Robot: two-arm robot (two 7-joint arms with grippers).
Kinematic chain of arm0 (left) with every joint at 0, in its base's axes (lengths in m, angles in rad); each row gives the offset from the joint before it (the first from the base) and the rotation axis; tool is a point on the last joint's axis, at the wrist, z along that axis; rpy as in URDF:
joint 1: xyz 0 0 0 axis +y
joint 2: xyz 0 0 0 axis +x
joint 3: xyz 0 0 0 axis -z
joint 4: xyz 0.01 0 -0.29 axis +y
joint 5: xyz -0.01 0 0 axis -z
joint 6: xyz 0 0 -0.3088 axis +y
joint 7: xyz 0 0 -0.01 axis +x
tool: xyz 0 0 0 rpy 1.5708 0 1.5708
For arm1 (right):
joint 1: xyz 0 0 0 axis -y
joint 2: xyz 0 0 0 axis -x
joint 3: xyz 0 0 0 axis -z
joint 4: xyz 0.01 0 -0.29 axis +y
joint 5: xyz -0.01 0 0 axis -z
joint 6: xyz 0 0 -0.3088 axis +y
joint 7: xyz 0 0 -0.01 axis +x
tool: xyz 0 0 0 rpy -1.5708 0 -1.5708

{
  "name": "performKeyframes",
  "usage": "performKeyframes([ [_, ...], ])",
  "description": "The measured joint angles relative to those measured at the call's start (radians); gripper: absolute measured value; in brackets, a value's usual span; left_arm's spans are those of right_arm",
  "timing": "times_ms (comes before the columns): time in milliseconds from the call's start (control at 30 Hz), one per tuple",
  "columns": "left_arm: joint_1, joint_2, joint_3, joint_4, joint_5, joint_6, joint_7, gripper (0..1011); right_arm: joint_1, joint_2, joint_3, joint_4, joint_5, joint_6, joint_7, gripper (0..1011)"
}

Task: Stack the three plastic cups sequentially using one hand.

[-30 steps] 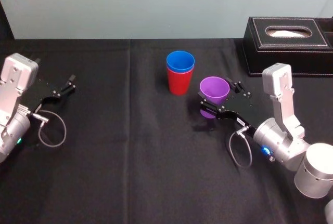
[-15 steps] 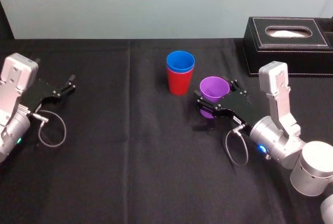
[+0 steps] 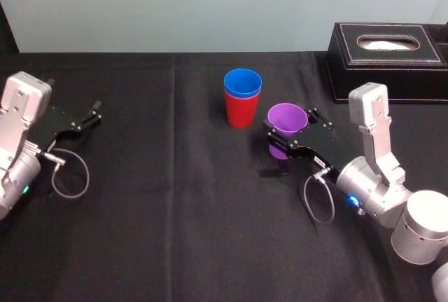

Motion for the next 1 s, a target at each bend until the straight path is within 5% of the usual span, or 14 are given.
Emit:
performKeyframes([
  [533, 0.0, 0.0, 0.0, 0.0, 0.0, 0.0, 0.0, 1005, -0.002, 0.005, 0.001, -0.01, -0.007, 0.001, -0.002, 755],
  [733, 0.0, 0.0, 0.0, 0.0, 0.0, 0.0, 0.0, 1004, -0.005, 0.033, 0.014, -0.108, -0.009, 0.049, -0.004, 738],
  [1000, 0.0, 0.0, 0.0, 0.0, 0.0, 0.0, 0.0, 1005, 0.025, 0.078, 0.025, -0.258, 0.049, 0.185, 0.027, 737],
])
